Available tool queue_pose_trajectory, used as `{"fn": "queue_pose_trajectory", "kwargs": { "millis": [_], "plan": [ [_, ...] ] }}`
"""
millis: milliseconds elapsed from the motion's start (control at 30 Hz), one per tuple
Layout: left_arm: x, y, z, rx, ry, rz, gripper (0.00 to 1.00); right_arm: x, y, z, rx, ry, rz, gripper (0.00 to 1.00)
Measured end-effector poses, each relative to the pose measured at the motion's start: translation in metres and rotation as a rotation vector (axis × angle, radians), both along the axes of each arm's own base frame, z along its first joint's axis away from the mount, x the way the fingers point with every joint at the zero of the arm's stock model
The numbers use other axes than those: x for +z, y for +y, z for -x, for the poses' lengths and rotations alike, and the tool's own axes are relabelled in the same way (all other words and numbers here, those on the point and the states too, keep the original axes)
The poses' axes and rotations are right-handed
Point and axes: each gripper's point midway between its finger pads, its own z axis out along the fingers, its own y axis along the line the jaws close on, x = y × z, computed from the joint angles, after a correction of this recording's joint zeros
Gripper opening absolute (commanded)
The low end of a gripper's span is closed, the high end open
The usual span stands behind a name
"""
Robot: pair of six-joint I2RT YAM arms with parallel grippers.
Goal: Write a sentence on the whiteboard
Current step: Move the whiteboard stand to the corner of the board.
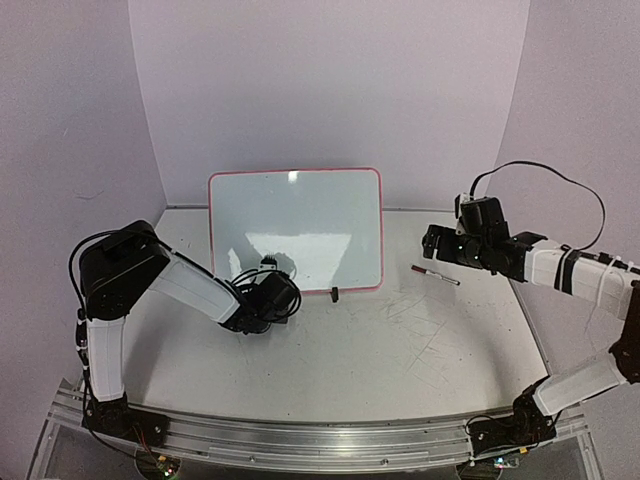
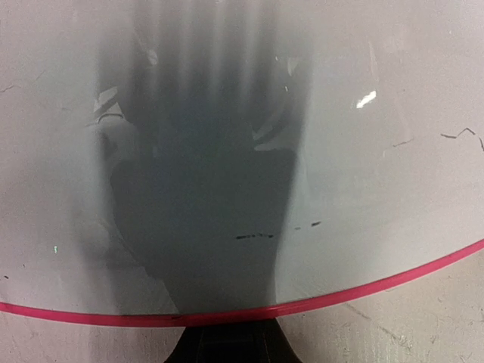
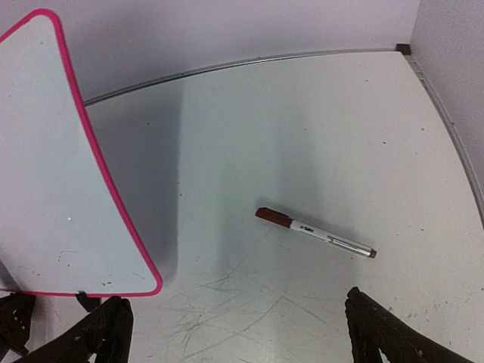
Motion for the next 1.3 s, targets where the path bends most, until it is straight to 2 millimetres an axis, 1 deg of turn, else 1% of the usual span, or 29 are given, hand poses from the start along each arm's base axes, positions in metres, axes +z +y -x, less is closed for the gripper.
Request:
{"fn": "queue_pose_trajectory", "kwargs": {
  "millis": [133, 200, 267, 367, 433, 500, 667, 933, 1000, 1067, 1167, 1300],
  "plan": [
    [0.0, 0.0, 0.0, 0.0, -0.003, 0.005, 0.0, -0.002, -0.019, -0.002, -0.111, 0.003, 0.03, 0.98],
    [0.0, -0.001, 0.0, 0.0, -0.005, 0.008, 0.0, -0.006, -0.027, -0.006, -0.161, 0.016, 0.03, 0.98],
    [0.0, -0.001, 0.001, 0.001, -0.004, 0.011, 0.0, -0.013, -0.034, -0.011, -0.201, 0.037, 0.022, 0.98],
    [0.0, -0.003, 0.003, 0.006, -0.004, 0.022, 0.0, -0.029, -0.051, -0.021, -0.267, 0.087, -0.013, 0.98],
    [0.0, -0.005, 0.005, 0.007, -0.004, 0.03, 0.0, -0.04, -0.062, -0.024, -0.301, 0.119, -0.031, 0.98],
    [0.0, -0.008, 0.009, 0.009, -0.002, 0.037, 0.0, -0.049, -0.068, -0.025, -0.324, 0.149, -0.041, 0.98],
    [0.0, -0.016, 0.02, 0.012, 0.004, 0.049, 0.0, -0.059, -0.061, -0.028, -0.314, 0.188, -0.071, 0.98],
    [0.002, -0.035, 0.042, 0.007, 0.048, 0.05, 0.0, -0.061, -0.058, -0.028, -0.314, 0.195, -0.09, 0.98],
    [0.002, -0.038, 0.047, 0.002, 0.058, 0.05, 0.05, -0.061, -0.057, -0.028, -0.312, 0.196, -0.094, 0.98],
    [0.002, -0.041, 0.05, -0.003, 0.066, 0.053, 0.17, -0.061, -0.056, -0.028, -0.307, 0.198, -0.098, 0.98],
    [0.001, -0.043, 0.052, -0.012, 0.073, 0.052, 0.26, -0.061, -0.055, -0.028, -0.303, 0.199, -0.103, 0.98],
    [0.003, -0.051, 0.059, -0.043, 0.089, 0.067, 0.39, -0.061, -0.055, -0.028, -0.306, 0.198, -0.106, 0.98]
  ]
}}
